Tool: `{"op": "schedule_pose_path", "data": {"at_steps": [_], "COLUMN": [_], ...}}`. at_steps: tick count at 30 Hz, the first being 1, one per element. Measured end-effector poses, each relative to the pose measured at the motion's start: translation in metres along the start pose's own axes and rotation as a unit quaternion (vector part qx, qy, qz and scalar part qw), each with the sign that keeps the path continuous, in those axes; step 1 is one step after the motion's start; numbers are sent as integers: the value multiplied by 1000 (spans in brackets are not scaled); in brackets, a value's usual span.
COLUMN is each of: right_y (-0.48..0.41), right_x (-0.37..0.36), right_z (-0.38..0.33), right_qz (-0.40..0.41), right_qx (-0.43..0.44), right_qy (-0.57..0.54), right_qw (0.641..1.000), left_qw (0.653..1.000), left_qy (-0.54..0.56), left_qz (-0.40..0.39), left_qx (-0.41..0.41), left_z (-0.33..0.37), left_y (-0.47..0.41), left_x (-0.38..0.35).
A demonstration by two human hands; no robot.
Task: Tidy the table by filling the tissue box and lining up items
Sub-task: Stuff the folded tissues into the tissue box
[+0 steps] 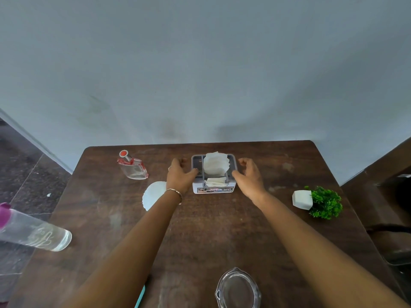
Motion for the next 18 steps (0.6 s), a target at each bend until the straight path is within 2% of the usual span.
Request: {"op": "schedule_pose_path", "data": {"at_steps": [3,6,14,18], "right_y": [8,17,16,7], "right_x": [-13,-21,-31,-43], "right_z": [8,10,13,-8], "right_qz": [-77,-117,-69,-73], "right_qx": [-102,-133,-151,-145], "right_qy": [-81,-108,-127,-151], "right_qw": [988,978,978,975], "left_qw": [995,983,985,988], "left_qy": [55,103,115,106], "left_qz": [-9,-31,-40,-6], "left_qx": [80,147,122,109], "left_z": [-14,-25,-19,-12], "left_y": [5,13,20,4], "left_x": [-7,-16,-23,-9]}}
Point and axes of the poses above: each hand's wrist, its own y-axis away from the middle knuckle, its own x-axis out of the back of the hand, z = x × y, the point moved 5 cm from there along -y, towards the middle knuckle
